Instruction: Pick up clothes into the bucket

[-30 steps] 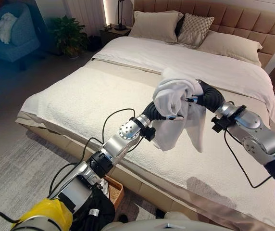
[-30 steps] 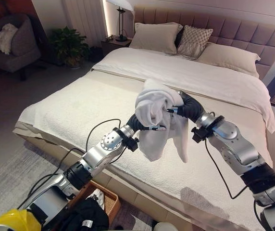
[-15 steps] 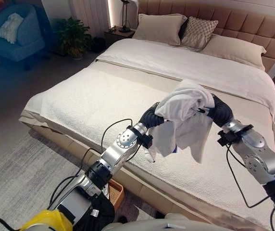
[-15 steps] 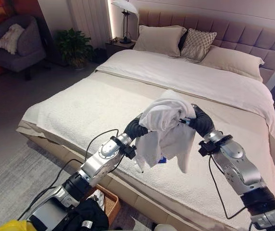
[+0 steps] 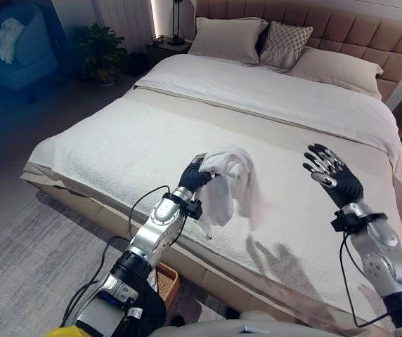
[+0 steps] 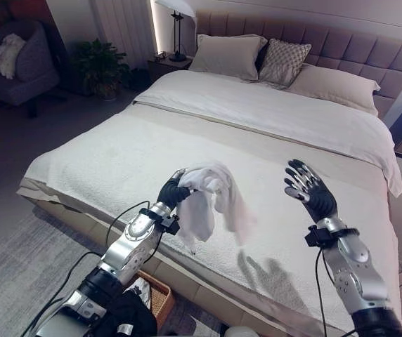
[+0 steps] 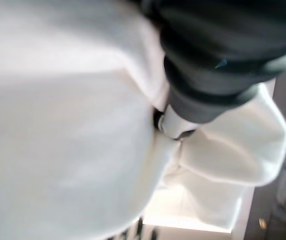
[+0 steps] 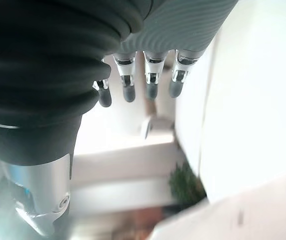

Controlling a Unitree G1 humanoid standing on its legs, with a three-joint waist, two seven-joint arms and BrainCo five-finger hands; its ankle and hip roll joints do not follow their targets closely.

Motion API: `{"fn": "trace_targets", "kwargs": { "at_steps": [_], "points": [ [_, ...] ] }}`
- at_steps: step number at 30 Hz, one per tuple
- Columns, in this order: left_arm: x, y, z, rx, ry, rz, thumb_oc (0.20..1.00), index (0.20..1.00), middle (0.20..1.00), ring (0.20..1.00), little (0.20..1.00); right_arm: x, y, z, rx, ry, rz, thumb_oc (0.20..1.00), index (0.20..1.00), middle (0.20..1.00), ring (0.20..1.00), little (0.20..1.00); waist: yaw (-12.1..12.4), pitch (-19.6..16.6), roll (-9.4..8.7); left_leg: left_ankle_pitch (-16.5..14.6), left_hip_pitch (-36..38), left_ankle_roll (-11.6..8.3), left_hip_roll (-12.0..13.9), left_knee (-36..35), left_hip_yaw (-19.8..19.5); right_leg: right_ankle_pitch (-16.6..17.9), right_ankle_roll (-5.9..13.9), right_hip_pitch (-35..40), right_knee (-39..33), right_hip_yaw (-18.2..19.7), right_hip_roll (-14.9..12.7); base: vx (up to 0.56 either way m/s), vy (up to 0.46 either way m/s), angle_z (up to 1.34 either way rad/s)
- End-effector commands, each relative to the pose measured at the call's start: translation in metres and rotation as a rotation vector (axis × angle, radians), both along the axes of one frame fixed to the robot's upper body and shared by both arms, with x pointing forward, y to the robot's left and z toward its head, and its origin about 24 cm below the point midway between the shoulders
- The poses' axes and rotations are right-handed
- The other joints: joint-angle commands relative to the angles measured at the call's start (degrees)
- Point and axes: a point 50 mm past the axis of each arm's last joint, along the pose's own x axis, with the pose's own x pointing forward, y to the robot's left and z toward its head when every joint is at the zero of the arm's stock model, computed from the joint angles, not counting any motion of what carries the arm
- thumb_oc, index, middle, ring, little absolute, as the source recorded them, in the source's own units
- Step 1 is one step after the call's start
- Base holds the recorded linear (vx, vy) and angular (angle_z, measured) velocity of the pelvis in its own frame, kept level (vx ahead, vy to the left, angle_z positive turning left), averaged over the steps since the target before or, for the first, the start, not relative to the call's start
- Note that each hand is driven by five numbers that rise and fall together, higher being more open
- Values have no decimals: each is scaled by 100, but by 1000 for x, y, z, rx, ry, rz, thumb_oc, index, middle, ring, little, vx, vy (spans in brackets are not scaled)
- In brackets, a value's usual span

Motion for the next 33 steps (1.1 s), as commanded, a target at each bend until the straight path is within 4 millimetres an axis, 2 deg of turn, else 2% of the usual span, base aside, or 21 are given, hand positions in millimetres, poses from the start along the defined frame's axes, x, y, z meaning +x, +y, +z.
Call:
{"fn": "trace_targets", "kwargs": {
  "at_steps": [1,2,3,6,7,8,9,11,12,13,15,16,18,20,21,22,23,24,26,31,33],
  "points": [
    [6,19,31,-139,-131,94,200,200,200,200,200,-3,-16,0,34,-87,-182,1000,1000,1000,1000,1000,-7,-183,-307,-540,-342,-115,88,563,30,-184,388,37,127,269,-458,0,0,0],
    [6,19,31,-138,-130,94,200,200,200,200,200,-3,-15,0,34,-86,-182,1000,1000,1000,1000,1000,-6,-184,-310,-541,-342,-115,88,564,30,-185,388,37,128,268,-457,5,7,-3],
    [3,31,29,-156,-131,151,200,200,200,200,200,-10,-22,-16,59,-52,-338,1000,1000,1000,1000,1000,-12,-148,-284,-557,-353,-102,85,565,28,-195,388,15,138,281,-458,0,0,0],
    [0,44,30,-177,-138,213,200,200,200,200,200,-14,-22,-29,78,-20,-427,1000,1000,1000,1000,1000,-10,-106,-268,-568,-410,-86,70,605,23,-208,383,-50,185,306,-453,0,0,0],
    [-5,57,33,-179,-165,267,200,200,200,200,200,-25,-23,-53,95,70,-512,1000,1000,1000,1000,1000,1,-53,-253,-571,-452,-82,64,628,17,-215,376,-90,209,316,-452,0,0,0],
    [-5,57,33,-178,-164,267,200,200,200,200,200,-25,-23,-54,96,70,-511,1000,1000,1000,1000,1000,-1,-58,-256,-573,-454,-82,64,630,17,-216,375,-92,211,316,-452,-30,14,1],
    [-12,71,34,-185,-185,317,200,200,200,200,200,-35,-24,-75,49,177,-555,1000,1000,1000,1000,1000,30,-3,-260,-575,-507,-87,61,656,8,-225,371,-131,235,323,-454,-35,11,0],
    [-21,88,40,-180,-228,374,200,200,200,200,200,-50,-31,-97,-77,306,-616,1000,1000,1000,1000,1000,76,82,-244,-571,-584,-96,49,694,7,-220,373,-196,255,322,-455,-47,13,0],
    [-21,89,40,-180,-228,375,200,200,200,200,200,-50,-31,-97,-79,307,-615,1000,1000,1000,1000,1000,69,77,-245,-576,-589,-97,50,701,8,-222,373,-200,259,324,-453,-70,17,2],
    [-34,117,39,-133,-259,485,200,200,200,200,200,-67,-33,-116,-296,441,-596,1000,1000,1000,1000,1000,127,217,-214,-596,-666,-121,53,769,0,-229,374,-296,322,314,-443,-76,14,3],
    [-39,122,37,-131,-260,506,200,200,200,200,200,-68,-33,-121,-296,463,-586,1000,1000,1000,1000,1000,129,225,-219,-564,-744,-125,43,789,-15,-205,373,-360,328,312,-449,-66,15,-2],
    [-50,144,28,-39,-244,601,200,200,200,200,200,-86,-32,-143,-338,601,-555,1000,1000,1000,1000,1000,182,309,-210,-554,-828,-138,29,844,-29,-192,366,-443,380,319,-447,0,0,0],
    [-55,151,26,-29,-239,630,200,200,200,200,200,-88,-30,-147,-351,619,-539,1000,1000,1000,1000,1000,187,344,-209,-557,-873,-139,24,875,-34,-199,364,-489,417,319,-447,-42,15,1],
    [-73,175,8,32,-168,753,200,200,200,200,200,-109,-26,-166,-456,747,-464,1000,1000,1000,1000,1000,250,506,-197,-555,-1029,-131,-13,999,-74,-203,359,-641,546,326,-458,-64,25,4],
    [-73,175,8,33,-168,754,200,200,200,200,200,-109,-26,-166,-457,746,-463,1000,1000,1000,1000,1000,243,500,-198,-559,-1037,-131,-13,1006,-75,-208,359,-648,553,326,-459,-74,40,5],
    [-85,187,-13,49,-74,838,200,200,200,200,200,-118,-24,-175,-507,808,-432,1000,1000,1000,1000,1000,266,630,-182,-554,-1139,-113,-35,1088,-97,-213,356,-767,670,341,-471,-41,24,2],
    [-85,187,-12,49,-74,838,200,200,200,200,200,-118,-24,-175,-507,807,-431,1000,1000,1000,1000,1000,260,623,-182,-559,-1155,-112,-36,1100,-98,-219,356,-782,681,341,-472,-78,49,3],
    [-94,197,-33,88,24,896,200,200,200,200,200,-124,-20,-183,-529,865,-393,1000,1000,1000,1000,1000,287,752,-162,-566,-1268,-90,-56,1219,-117,-240,348,-902,836,342,-506,-37,26,3],
    [-99,204,-45,152,79,936,200,200,200,200,200,-125,-18,-186,-557,881,-378,1000,1000,1000,1000,1000,295,886,-144,-587,-1383,-61,-81,1348,-142,-275,341,-1029,1006,369,-531,-52,48,4],
    [-104,217,-69,248,194,998,200,200,200,200,200,-119,-19,-185,-599,867,-367,1000,1000,1000,1000,1000,296,1171,-133,-670,-1708,8,-133,1721,-163,-367,305,-1313,1360,446,-597,-36,39,7],
    [-101,223,-78,326,239,1024,200,200,200,200,200,-102,-23,-175,-629,800,-376,1000,1000,1000,1000,1000,286,1432,-169,-727,-2007,38,-131,2039,-181,-388,282,-1605,1592,542,-611,-67,23,1]
  ]
}}
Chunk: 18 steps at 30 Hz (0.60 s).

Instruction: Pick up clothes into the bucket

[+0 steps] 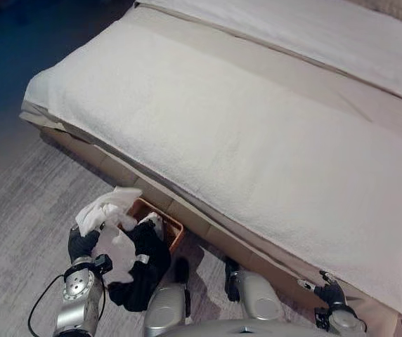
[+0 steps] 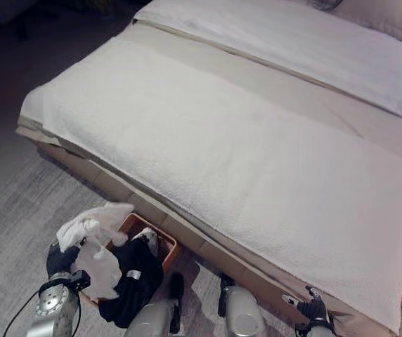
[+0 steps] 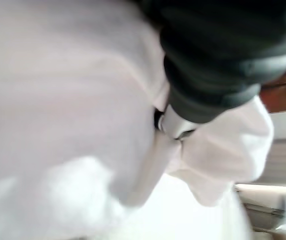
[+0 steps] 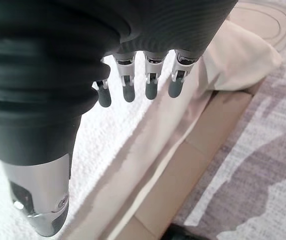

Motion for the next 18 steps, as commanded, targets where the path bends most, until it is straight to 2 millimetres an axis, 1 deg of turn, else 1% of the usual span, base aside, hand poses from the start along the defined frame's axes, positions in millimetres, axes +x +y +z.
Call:
{"fn": "trace_targets", "kwargs": {
  "at_steps": [1,2,3,4,5,6,7,8,9,10,11,12,13,14,15,16,17,18],
  "points": [
    [15,23,25,185,-53,17,200,200,200,200,200,23,-11,19,-112,-90,77,1000,1000,1000,1000,1000,-58,90,-201,-381,-679,10,50,936,-114,327,322,-20,-187,534,-306,-35,9,-5],
    [15,23,25,186,-54,17,200,200,200,200,200,23,-11,19,-112,-91,76,1000,1000,1000,1000,1000,-55,87,-200,-385,-691,10,51,945,-112,325,322,-33,-179,537,-305,-37,13,-5],
    [19,24,23,202,-30,15,200,200,200,200,200,30,-11,22,-119,-108,86,1000,1000,1000,1000,1000,-59,163,-215,-393,-793,15,65,1025,-114,317,313,-128,-122,564,-307,-53,13,-1],
    [24,26,22,250,3,6,200,200,200,200,200,38,-11,26,-132,-134,96,1000,1000,1000,1000,1000,-69,267,-237,-410,-920,26,69,1139,-108,303,304,-255,-27,597,-299,-101,29,-2],
    [34,30,23,306,46,-10,200,200,200,200,200,52,-13,35,-154,-188,109,1000,1000,1000,1000,1000,-91,455,-277,-453,-1140,42,82,1342,-99,243,278,-469,182,643,-262,-115,34,-5],
    [39,32,25,340,56,-19,200,200,200,200,200,59,-14,40,-161,-216,115,1000,1000,1000,1000,1000,-116,530,-301,-429,-1264,49,85,1396,-119,257,271,-603,242,651,-265,-84,27,-9],
    [40,32,26,340,55,-19,200,200,200,200,200,59,-14,41,-161,-217,114,1000,1000,1000,1000,1000,-114,527,-299,-433,-1281,49,85,1408,-119,252,271,-620,254,653,-265,-73,32,-11],
    [50,36,33,433,83,-39,200,200,200,200,200,71,-15,51,-168,-276,109,1000,1000,1000,1000,1000,-142,705,-327,-464,-1473,51,99,1563,-114,222,268,-802,402,683,-242,-39,21,-6],
    [50,36,33,433,83,-39,200,200,200,200,200,71,-15,51,-168,-276,109,1000,1000,1000,1000,1000,-140,704,-327,-466,-1478,51,99,1567,-114,221,268,-807,405,684,-242,-128,46,-6],
    [58,48,41,552,143,-68,200,200,200,200,200,81,-18,63,-180,-346,104,1000,1000,1000,1000,1000,-196,908,-383,-461,-1755,54,112,1737,-114,204,256,-1083,573,695,-236,-89,25,-4],
    [58,47,41,552,143,-68,200,200,200,200,200,81,-18,63,-180,-346,103,1000,1000,1000,1000,1000,-194,905,-383,-463,-1762,54,113,1743,-113,203,256,-1091,578,696,-235,-132,48,-7],
    [65,52,49,629,168,-90,200,200,200,200,200,87,-21,69,-184,-380,83,1000,1000,1000,1000,1000,-237,1037,-430,-466,-1984,56,126,1874,-101,210,259,-1296,659,695,-225,-64,38,-5],
    [65,58,51,649,191,-74,200,200,200,200,200,89,-22,72,-190,-393,81,1000,1000,1000,1000,1000,-264,1038,-455,-470,-2165,59,132,1940,-96,220,259,-1474,704,717,-208,-65,38,-3],
    [66,58,51,649,190,-74,200,200,200,200,200,89,-22,73,-190,-394,81,1000,1000,1000,1000,1000,-263,1037,-455,-471,-2173,59,132,1947,-96,218,259,-1482,710,718,-208,-65,28,-6],
    [67,67,55,670,215,-40,200,200,200,200,200,95,-24,81,-192,-437,70,1000,1000,1000,1000,1000,-312,1038,-524,-485,-2539,56,159,2106,-91,230,261,-1842,795,751,-189,-54,23,-6],
    [68,68,58,680,208,-38,200,200,200,200,200,97,-24,84,-192,-452,66,1000,1000,1000,1000,1000,-329,1038,-531,-498,-2730,61,160,2203,-92,231,256,-2028,875,754,-180,-54,23,-10],
    [69,67,59,680,207,-38,200,200,200,200,200,97,-24,84,-192,-452,66,1000,1000,1000,1000,1000,-329,1038,-529,-501,-2736,61,160,2209,-93,230,256,-2034,880,754,-179,-36,28,-11],
    [71,66,67,701,171,-38,200,200,200,200,200,97,-27,89,-192,-478,53,1000,1000,1000,1000,1000,-353,1038,-533,-546,-3133,68,156,2421,-107,191,244,-2404,1064,765,-184,-25,18,-9]
  ]
}}
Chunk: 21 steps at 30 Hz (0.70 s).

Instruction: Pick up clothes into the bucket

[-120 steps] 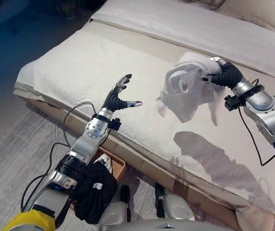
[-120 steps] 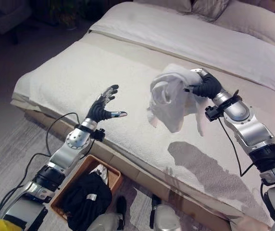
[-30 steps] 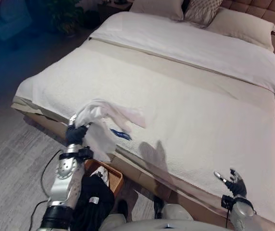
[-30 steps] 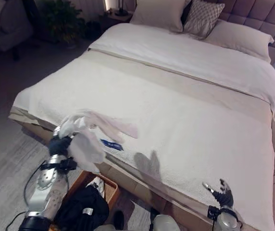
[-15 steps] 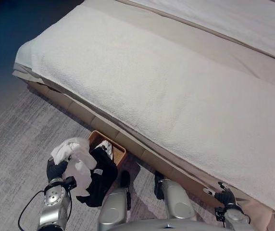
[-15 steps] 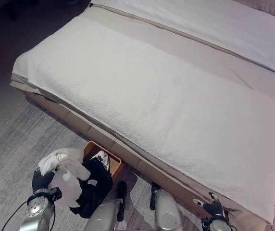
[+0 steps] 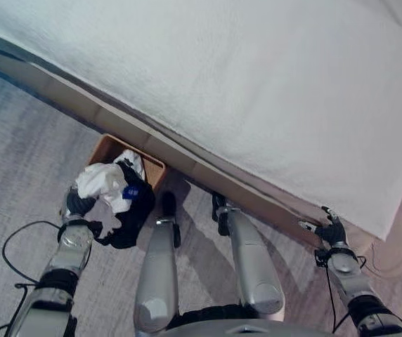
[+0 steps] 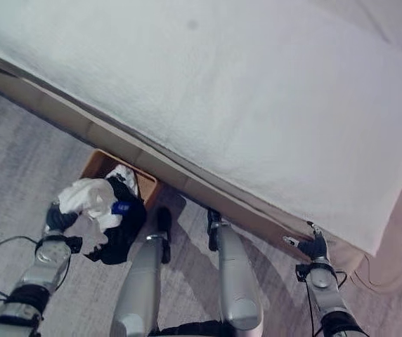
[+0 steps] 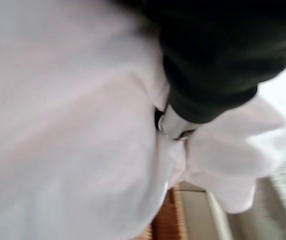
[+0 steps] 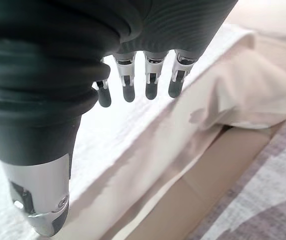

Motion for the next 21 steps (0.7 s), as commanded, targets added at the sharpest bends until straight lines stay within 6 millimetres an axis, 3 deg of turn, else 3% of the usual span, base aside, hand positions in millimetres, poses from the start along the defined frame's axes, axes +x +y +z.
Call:
{"fn": "trace_targets", "kwargs": {
  "at_steps": [1,3,4,8,10,11,19,20,21],
  "points": [
    [-9,21,19,113,-38,47,200,200,200,200,200,-7,-15,12,-15,-72,-50,1000,1000,1000,1000,1000,-9,-112,-176,-231,-386,78,49,562,-163,87,382,50,17,527,-316,-37,28,-5],
    [-7,24,26,146,-52,57,200,200,200,200,200,-5,-14,15,-12,-94,-51,1000,1000,1000,1000,1000,-31,-112,-175,-286,-686,88,43,741,-180,53,369,-242,161,552,-303,28,15,0],
    [-5,26,31,182,-52,58,200,200,200,200,200,-5,-12,16,-9,-100,-44,1000,1000,1000,1000,1000,-51,-112,-173,-553,-846,101,52,979,-189,-158,383,-398,366,603,-277,72,26,-3],
    [3,24,39,216,-78,59,200,200,200,200,200,-1,-8,16,-5,-106,-30,1000,1000,1000,1000,1000,-68,-112,-174,-577,-1134,120,49,1081,-175,-176,363,-692,466,633,-264,26,14,-5],
    [7,24,44,234,-91,68,451,451,451,451,451,2,-5,17,-2,-114,-20,1000,1000,1000,1000,1000,-75,-112,-178,-558,-1220,111,55,1060,-176,-159,365,-787,433,618,-262,0,0,0],
    [11,25,48,279,-65,72,1000,1000,1000,1000,1000,5,-1,18,2,-118,-6,1000,1000,1000,1000,1000,-82,-112,-191,-550,-1244,107,61,1035,-168,-142,363,-828,386,608,-262,0,0,0],
    [20,20,51,270,-58,63,1000,1000,1000,1000,1000,13,5,20,25,-125,10,1000,1000,1000,1000,1000,-75,-112,-185,-510,-1118,88,65,887,-142,-133,356,-784,281,617,-256,-11,1,0],
    [22,21,56,269,-74,67,1000,1000,1000,1000,1000,17,6,22,28,-135,15,1000,1000,1000,1000,1000,-91,-112,-182,-277,-1209,94,39,763,-102,67,321,-882,167,599,-286,0,0,0],
    [19,21,51,263,-57,68,1000,1000,1000,1000,1000,13,6,19,32,-119,16,1000,1000,1000,1000,1000,-68,-112,-161,-480,-1016,74,53,813,-127,-124,347,-703,230,620,-264,0,0,0]
  ]
}}
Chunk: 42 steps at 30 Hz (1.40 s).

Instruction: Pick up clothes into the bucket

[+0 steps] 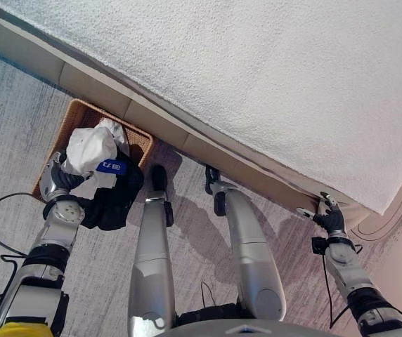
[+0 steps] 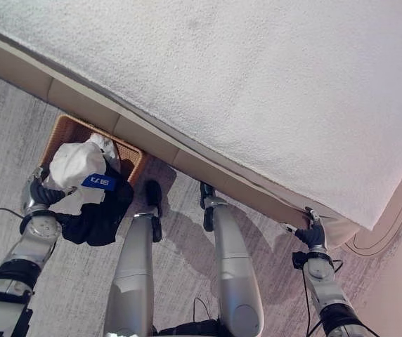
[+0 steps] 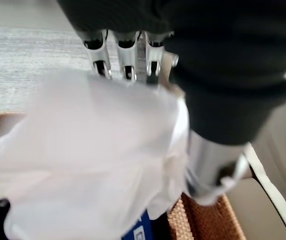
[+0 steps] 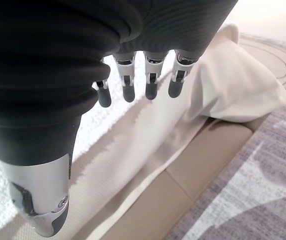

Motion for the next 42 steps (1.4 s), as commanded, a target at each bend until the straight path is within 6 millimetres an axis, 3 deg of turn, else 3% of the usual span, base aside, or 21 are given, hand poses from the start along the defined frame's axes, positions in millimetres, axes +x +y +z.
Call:
{"fn": "trace_targets", "kwargs": {
  "at_steps": [1,2,6,9,15,18,23,27,28,30,31,35,42],
  "points": [
    [-13,19,2,52,15,58,1000,1000,1000,1000,1000,-4,-6,5,-9,-20,-4,1000,1000,1000,1000,1000,68,-113,-29,-330,298,0,80,142,-174,-180,408,551,-245,546,-240,-13,-2,-4],
    [-12,19,4,49,9,60,1000,1000,1000,1000,1000,-1,-6,7,-2,-33,-5,1000,1000,1000,1000,1000,57,-113,-24,-111,194,6,64,39,-144,11,379,457,-348,529,-271,-95,-4,-6],
    [-17,16,-7,57,66,32,1000,1000,1000,1000,1000,-4,-6,1,1,3,-5,1000,1000,1000,1000,1000,103,-113,61,-43,524,-29,43,-190,-144,33,372,740,-494,537,-289,-32,-4,-2],
    [-24,3,-26,-22,92,-1,1000,1000,1000,1000,1000,-10,-9,-8,-13,60,-14,1000,1000,1000,1000,1000,166,-113,195,38,1061,-57,39,-530,-119,73,389,1201,-693,546,-313,0,0,0],
    [-37,-25,-59,-274,86,-48,1000,1000,1000,1000,1000,-23,-18,-23,-29,167,-44,1000,1000,1000,1000,1000,214,-113,433,118,2005,-91,-7,-969,-97,113,421,2109,-1004,522,-366,12,13,-2],
    [-48,-48,-93,-616,69,-30,1000,1000,1000,1000,1000,-32,-23,-36,-38,269,-56,1000,1000,1000,1000,1000,211,-113,589,164,2898,-121,-26,-1367,-77,165,454,2984,-1343,500,-357,54,7,2],
    [-66,-75,-119,-873,65,-63,1000,1000,1000,1000,1000,-51,-23,-51,-64,378,-1,1000,1000,1000,1000,1000,235,-641,707,270,3573,-162,-59,-1937,-106,241,478,3661,-1872,377,-335,93,-37,1],
    [-74,-86,-128,-890,83,-70,1000,1000,1000,1000,1000,-61,-15,-61,-23,405,22,1000,1000,1000,1000,1000,284,-953,723,354,3887,-198,-61,-2289,-126,302,484,3993,-2250,284,-280,69,-69,8],
    [-82,-92,-136,-923,111,-84,1000,1000,1000,1000,1000,-69,-9,-68,61,407,9,1000,1000,1000,1000,1000,329,-1165,749,403,4052,-221,-71,-2486,-120,345,500,4224,-2565,222,-230,80,-77,13],
    [-86,-94,-141,-935,133,-82,1000,1000,1000,1000,1000,-74,-5,-73,126,407,-11,1000,1000,1000,1000,1000,349,-1250,760,423,4159,-233,-70,-2579,-110,376,496,4351,-2701,196,-211,73,-65,8],
    [-97,-102,-154,-963,194,-65,1000,1000,1000,1000,1000,-83,0,-81,221,416,-44,1000,1000,1000,1000,1000,377,-1414,777,443,4311,-250,-39,-2713,-85,414,492,4554,-2920,148,-190,41,-30,4],
    [-117,-111,-174,-935,348,-67,1000,1000,1000,1000,1000,-99,14,-97,349,479,-62,1000,1000,1000,1000,1000,421,-1759,741,424,4590,-270,11,-2817,-53,407,489,4965,-3181,101,-152,94,-58,0],
    [-148,-126,-196,-951,522,-56,1000,1000,1000,1000,1000,-112,20,-106,386,549,-50,1000,1000,1000,1000,1000,457,-2069,672,343,4955,-276,53,-2876,-68,322,468,5391,-3279,40,-118,72,-36,3]
  ]
}}
